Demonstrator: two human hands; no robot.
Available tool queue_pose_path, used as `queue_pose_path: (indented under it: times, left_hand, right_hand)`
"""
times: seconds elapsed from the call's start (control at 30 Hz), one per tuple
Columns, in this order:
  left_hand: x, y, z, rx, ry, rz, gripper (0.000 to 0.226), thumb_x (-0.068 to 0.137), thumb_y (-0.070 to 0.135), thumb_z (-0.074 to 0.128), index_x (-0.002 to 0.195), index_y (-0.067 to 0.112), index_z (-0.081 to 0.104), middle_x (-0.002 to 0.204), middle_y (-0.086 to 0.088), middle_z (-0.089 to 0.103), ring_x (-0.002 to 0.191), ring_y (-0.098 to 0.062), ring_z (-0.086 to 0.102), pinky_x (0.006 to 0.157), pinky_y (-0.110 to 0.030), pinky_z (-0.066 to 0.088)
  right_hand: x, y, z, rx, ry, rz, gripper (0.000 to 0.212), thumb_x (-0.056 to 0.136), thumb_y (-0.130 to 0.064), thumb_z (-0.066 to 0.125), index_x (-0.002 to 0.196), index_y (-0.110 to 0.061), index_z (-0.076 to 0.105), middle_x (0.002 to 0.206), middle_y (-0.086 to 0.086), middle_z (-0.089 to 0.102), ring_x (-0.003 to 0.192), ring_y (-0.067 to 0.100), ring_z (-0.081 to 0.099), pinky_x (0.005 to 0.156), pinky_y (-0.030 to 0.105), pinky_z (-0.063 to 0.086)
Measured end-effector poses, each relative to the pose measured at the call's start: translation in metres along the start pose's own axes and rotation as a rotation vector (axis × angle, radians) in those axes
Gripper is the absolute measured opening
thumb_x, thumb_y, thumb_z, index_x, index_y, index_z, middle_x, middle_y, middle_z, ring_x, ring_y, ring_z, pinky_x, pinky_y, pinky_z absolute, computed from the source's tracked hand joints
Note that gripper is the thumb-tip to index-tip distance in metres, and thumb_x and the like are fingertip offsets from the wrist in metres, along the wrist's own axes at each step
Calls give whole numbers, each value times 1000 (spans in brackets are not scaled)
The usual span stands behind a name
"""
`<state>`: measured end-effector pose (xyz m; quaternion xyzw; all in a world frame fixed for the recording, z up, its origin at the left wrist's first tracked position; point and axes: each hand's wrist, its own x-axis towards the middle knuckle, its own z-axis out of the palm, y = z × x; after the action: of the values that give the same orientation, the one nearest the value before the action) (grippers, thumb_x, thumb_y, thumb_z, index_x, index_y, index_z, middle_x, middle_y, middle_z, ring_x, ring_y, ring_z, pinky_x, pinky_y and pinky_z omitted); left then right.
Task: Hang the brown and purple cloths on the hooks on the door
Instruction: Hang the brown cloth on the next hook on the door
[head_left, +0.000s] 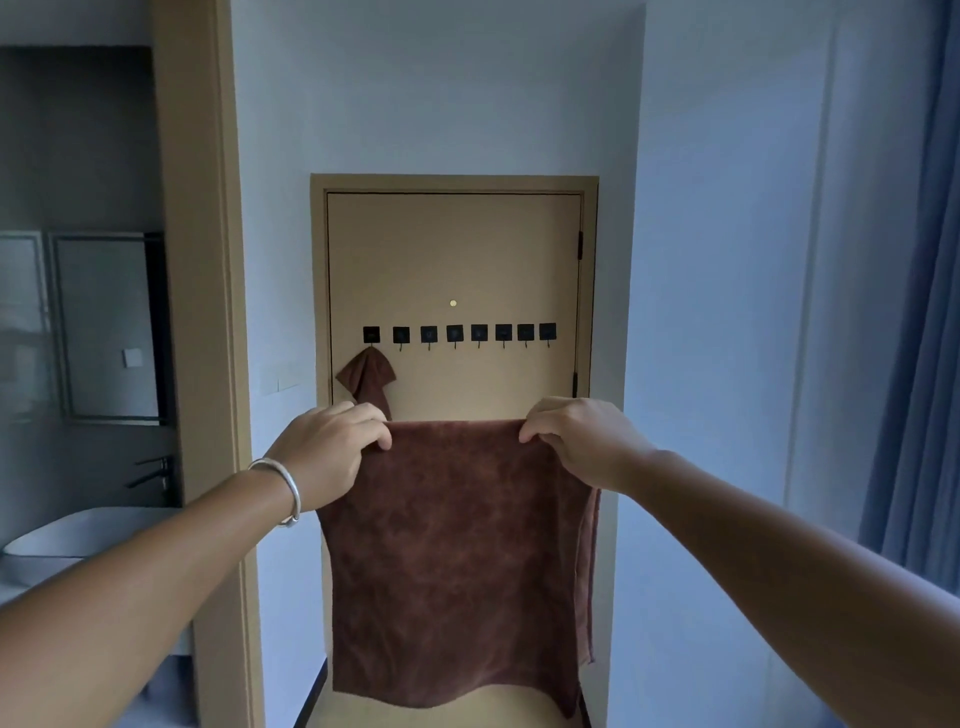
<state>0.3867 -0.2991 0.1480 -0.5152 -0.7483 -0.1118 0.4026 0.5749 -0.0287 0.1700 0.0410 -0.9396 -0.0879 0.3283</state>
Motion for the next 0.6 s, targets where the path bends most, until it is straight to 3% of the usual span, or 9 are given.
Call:
queue_pose_path:
  times: [0.13, 0.6]
  left_hand:
    - [23, -36, 37, 20, -3, -10, 42, 75, -8, 49, 95, 25, 66, 106, 14, 61, 88, -18, 55, 72, -33, 45]
    - [126, -139, 188, 41, -41, -81, 41, 76, -5, 49, 96, 25, 67, 105, 15, 62, 87, -17, 53, 73, -30, 42]
  right_hand:
    - [38, 24, 40, 23, -8, 9, 34, 96, -4, 47, 111, -28, 68, 117, -10, 63, 99, 13, 61, 85, 27, 52]
    - [180, 155, 181, 56, 3, -32, 32, 95, -8, 49, 111, -29, 67, 118, -12, 62, 102, 13, 60, 86, 27, 49]
